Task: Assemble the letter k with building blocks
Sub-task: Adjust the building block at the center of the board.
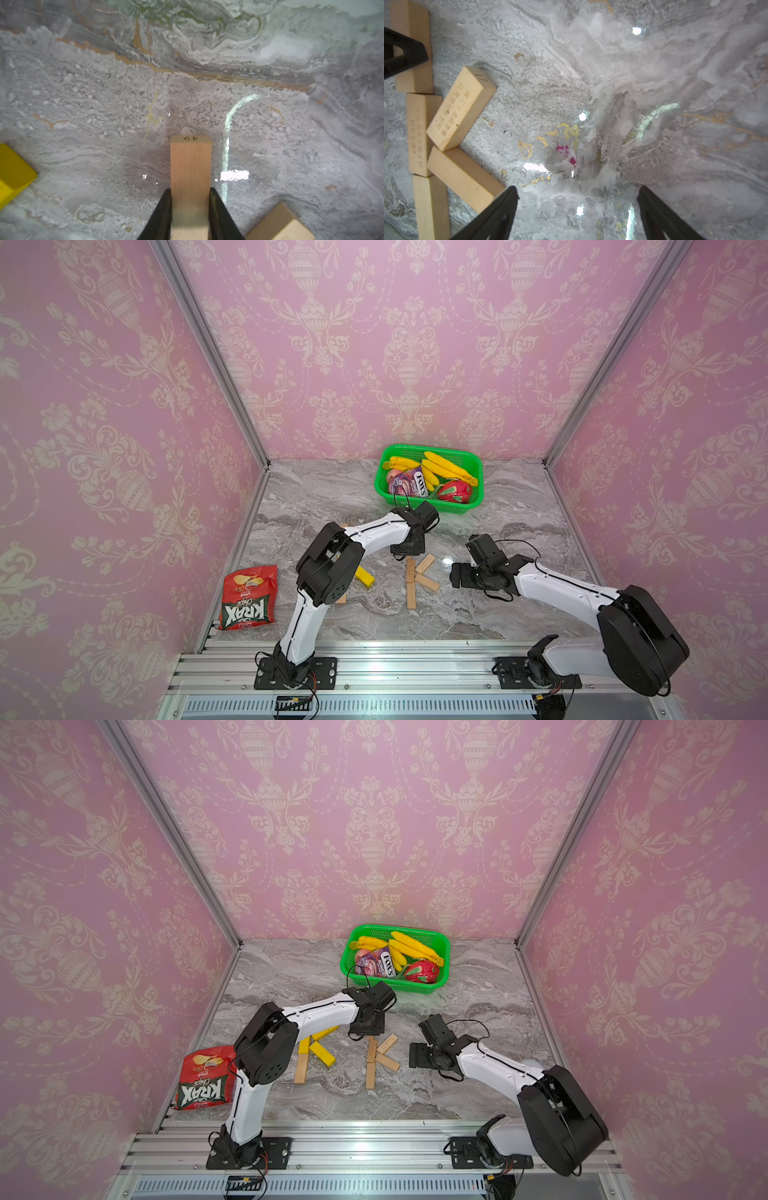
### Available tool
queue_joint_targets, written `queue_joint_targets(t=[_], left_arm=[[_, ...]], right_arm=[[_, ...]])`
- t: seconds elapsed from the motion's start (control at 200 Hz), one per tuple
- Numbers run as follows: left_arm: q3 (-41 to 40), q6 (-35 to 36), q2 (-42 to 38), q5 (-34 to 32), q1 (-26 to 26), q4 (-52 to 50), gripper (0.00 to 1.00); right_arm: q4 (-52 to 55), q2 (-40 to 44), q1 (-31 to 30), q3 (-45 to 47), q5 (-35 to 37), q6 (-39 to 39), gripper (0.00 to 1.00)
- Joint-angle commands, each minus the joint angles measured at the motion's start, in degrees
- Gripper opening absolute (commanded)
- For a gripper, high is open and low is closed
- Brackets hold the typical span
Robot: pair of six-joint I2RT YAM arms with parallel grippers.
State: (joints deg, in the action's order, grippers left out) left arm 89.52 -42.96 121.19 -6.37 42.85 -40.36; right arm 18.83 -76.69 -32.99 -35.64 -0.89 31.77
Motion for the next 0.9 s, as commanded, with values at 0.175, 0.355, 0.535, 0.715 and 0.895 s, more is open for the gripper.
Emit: queue_joint_targets(t=[0.175,0.355,0.535,0.715,0.895], left_arm=[[1.7,0.6,1.3,0.4,-0.4,-1.0,0.23],[3.6,0.7,2.7,0.9,-0.2,-1.6,0.18],[4.3,0.0,3.2,0.0,0.1,-2.6,0.17],[2.7,-0.5,2.3,0.9,0.6,-2.1,0.17],[1.0,-1.3,1.4,0.9,1.4,-1.9,0.17]], right_arm=[[0.0,0.6,0.2,1.4,-0.5,0.2,0.93],[-0.2,0.7,0.2,1.8,-0.6,0.3,0.93],[-0.3,0.7,0.2,1.8,-0.6,0.3,0.93],[-0.9,-0.1,0.2,1.8,-1.1,0.3,0.93],[-1.2,-0.5,0.2,1.7,-1.4,0.2,0.93]])
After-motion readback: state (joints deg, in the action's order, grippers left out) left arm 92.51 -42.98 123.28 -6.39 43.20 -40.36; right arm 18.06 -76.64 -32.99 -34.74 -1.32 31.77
